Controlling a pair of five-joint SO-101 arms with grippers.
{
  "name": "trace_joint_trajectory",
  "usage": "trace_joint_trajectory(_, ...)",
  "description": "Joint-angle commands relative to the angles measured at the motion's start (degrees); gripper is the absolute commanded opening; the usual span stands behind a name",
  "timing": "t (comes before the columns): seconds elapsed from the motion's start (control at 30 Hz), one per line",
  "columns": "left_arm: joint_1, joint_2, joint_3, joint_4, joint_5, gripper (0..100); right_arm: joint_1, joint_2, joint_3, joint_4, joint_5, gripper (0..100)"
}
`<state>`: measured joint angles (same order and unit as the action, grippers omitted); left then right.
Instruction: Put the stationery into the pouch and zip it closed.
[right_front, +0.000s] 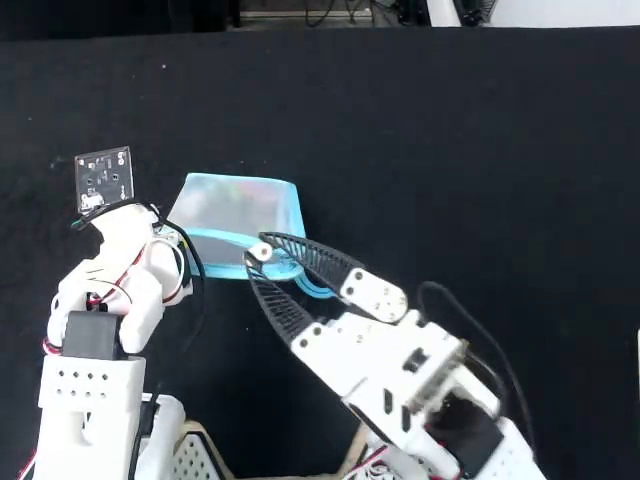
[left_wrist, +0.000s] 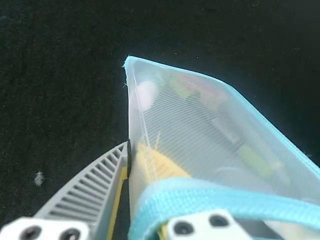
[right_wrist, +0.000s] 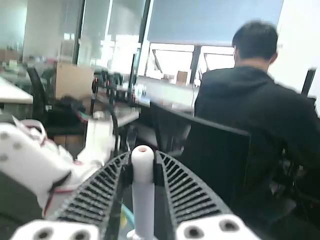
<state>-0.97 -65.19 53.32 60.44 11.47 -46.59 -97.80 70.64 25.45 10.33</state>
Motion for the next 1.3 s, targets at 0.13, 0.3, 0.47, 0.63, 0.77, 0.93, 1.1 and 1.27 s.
trace_joint_trajectory(0.13,-0.31,-0.97,-1.01,-1.23,0.7,3,-0.18,-0.66,7.08,-1.41,10.37,1.1)
trace_joint_trajectory(0.3,-0.31,-0.97,-1.01,-1.23,0.7,3,-0.18,-0.66,13.58,-1.58,16.18,1.1)
trace_joint_trajectory(0.47,-0.31,-0.97,-1.01,-1.23,0.7,3,-0.09,-0.22,17.71,-6.42,16.35,1.1)
trace_joint_trajectory(0.63,-0.31,-0.97,-1.01,-1.23,0.7,3,0.26,-0.13,15.78,-2.73,16.09,3.3)
trace_joint_trajectory(0.77,-0.31,-0.97,-1.01,-1.23,0.7,3,0.26,-0.13,9.89,4.4,13.27,15.2)
trace_joint_trajectory(0.93,-0.4,-0.97,-1.01,-1.23,0.7,3,0.18,-0.31,2.24,11.6,8.44,19.0)
trace_joint_trajectory(1.1,-0.48,-0.97,-1.01,-1.23,0.7,3,2.73,-0.75,-6.64,17.58,8.44,19.0)
trace_joint_trajectory(1.27,-0.66,-0.97,-1.01,-1.23,0.7,3,15.03,-0.75,-10.59,21.19,8.09,19.0)
